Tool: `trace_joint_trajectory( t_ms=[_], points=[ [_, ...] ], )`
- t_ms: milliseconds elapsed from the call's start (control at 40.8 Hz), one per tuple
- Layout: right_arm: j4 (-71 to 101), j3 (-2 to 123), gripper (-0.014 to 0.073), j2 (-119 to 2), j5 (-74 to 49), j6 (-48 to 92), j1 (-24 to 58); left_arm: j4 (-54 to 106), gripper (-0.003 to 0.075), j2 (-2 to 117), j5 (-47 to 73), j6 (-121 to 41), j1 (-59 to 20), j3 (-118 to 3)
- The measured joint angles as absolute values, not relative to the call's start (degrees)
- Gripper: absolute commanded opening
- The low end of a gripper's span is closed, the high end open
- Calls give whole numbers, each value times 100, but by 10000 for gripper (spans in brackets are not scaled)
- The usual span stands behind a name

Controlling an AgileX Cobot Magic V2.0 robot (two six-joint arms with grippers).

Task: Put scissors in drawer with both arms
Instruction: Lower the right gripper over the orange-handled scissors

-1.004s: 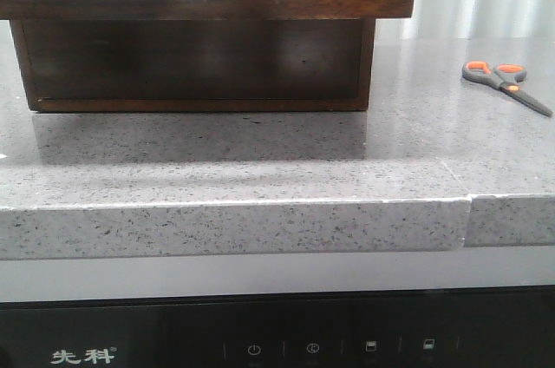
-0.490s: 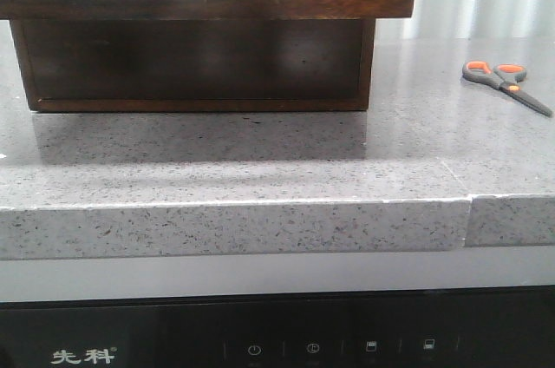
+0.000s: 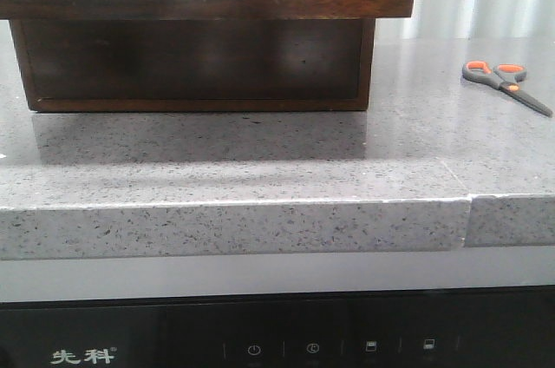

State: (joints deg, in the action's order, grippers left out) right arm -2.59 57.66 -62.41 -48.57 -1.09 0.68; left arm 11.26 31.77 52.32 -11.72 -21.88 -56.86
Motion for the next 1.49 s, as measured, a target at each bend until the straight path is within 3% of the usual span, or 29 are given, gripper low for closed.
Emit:
trace_joint_trajectory(
  t_ms=[269, 759, 1494],
  points=[
    [-50, 7203, 486, -7990, -5743, 0, -275, 1126, 440, 3177, 5224, -1172, -2188, -5686],
    [761, 8818, 486, -10049, -5855, 619, -301, 1126, 440, 3177, 5224, -1172, -2188, -5686],
    [764, 9996, 484, -11509, -5866, 660, -301, 1126, 440, 3177, 5224, -1172, -2188, -5686]
  ],
)
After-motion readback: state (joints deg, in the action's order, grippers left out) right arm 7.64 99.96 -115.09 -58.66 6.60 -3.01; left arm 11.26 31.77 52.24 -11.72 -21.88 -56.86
